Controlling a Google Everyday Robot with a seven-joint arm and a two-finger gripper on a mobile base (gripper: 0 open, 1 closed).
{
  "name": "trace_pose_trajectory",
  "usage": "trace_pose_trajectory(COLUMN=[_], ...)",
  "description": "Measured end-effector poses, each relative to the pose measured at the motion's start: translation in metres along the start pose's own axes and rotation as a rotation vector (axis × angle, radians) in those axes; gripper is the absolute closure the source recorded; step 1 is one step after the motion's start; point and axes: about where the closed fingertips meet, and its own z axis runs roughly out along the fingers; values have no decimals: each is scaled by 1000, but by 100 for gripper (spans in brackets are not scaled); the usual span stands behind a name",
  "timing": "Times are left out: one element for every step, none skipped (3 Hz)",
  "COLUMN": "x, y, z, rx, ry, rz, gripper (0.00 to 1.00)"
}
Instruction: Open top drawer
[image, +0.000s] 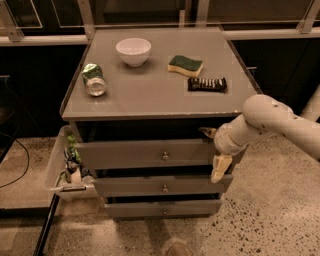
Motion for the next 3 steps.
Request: trace_pose_trajectory(x=[0, 0, -3], y=[0, 0, 0], z=[0, 0, -1], rx=[0, 0, -4], ry=[0, 0, -4], rz=[0, 0, -4], gripper=[18, 41, 64])
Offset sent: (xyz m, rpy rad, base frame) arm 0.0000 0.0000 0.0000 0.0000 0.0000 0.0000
